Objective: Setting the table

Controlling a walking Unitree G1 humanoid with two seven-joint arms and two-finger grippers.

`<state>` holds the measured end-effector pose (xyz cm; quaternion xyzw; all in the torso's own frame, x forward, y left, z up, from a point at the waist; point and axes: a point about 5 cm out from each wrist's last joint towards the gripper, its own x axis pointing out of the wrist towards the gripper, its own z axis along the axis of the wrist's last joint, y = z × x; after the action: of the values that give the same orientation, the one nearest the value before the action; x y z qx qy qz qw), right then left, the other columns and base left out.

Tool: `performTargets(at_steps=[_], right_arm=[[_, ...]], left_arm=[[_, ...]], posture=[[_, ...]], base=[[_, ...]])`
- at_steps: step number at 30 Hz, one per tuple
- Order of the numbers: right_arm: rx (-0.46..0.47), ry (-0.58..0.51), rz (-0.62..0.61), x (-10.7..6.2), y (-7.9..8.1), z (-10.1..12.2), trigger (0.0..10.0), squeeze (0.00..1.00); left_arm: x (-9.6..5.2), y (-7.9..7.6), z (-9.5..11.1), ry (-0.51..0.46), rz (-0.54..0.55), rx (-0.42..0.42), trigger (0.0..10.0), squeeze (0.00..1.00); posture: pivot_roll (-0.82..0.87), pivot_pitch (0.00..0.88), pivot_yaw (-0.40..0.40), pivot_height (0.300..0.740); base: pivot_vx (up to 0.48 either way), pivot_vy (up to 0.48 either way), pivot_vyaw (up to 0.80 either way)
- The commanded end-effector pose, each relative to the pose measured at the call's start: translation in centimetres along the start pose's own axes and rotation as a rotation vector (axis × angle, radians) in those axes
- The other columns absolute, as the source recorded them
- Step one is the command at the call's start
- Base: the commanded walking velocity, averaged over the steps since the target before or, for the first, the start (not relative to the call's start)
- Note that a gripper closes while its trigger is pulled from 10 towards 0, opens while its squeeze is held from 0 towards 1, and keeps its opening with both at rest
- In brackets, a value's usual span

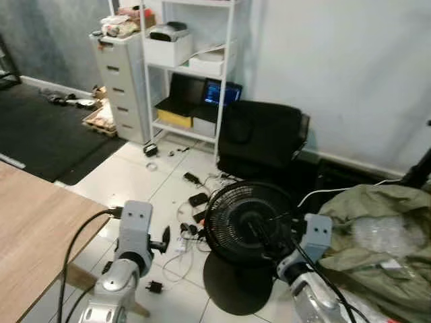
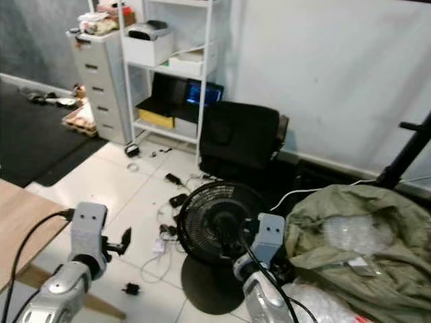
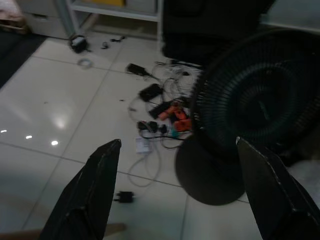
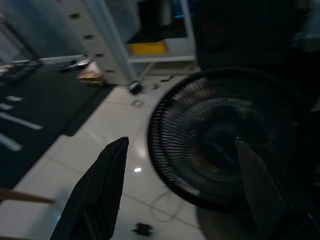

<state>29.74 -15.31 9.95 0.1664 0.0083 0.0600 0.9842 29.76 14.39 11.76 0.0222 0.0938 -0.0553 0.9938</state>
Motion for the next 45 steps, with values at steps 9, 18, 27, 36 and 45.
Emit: performTargets(at_steps=[9,18,27,36,45], right_arm=[[0.018,0.026,-0.003,-0.2,0.2,-0.7,10.0,0.00],[0.020,0.026,-0.009,-0.2,0.1,-0.7,10.0,0.00],[0.034,0.022,-0.017,-0.2,0.1,-0.6,10.0,0.00],[0.147,-0.029,-0.088,0.0,-0.9,0.3,10.0,0.00],[0.183,-0.095,-0.068,0.2,-0.5,1.4,10.0,0.00]], left_arm=[[-0.3,0.5,-0.5,0.019,0.014,0.001,10.0,0.00],[-0.3,0.5,-0.5,0.020,0.015,0.002,10.0,0.00],[-0.3,0.5,-0.5,0.020,0.017,0.004,10.0,0.00],[-0.3,0.4,-0.1,-0.018,0.007,0.043,10.0,0.00],[-0.3,0.2,0.6,-0.062,0.001,0.067,10.0,0.00]], posture=[[0.07,0.060,0.048,0.740],[0.07,0.060,0.049,0.740],[0.07,0.063,0.051,0.740],[0.07,0.062,0.051,0.740],[0.07,0.062,0.050,0.740]], base=[[-0.241,0.000,0.00],[-0.160,0.000,0.00],[-0.080,0.000,0.00],[0.000,0.000,0.56],[0.000,0.000,0.78]])
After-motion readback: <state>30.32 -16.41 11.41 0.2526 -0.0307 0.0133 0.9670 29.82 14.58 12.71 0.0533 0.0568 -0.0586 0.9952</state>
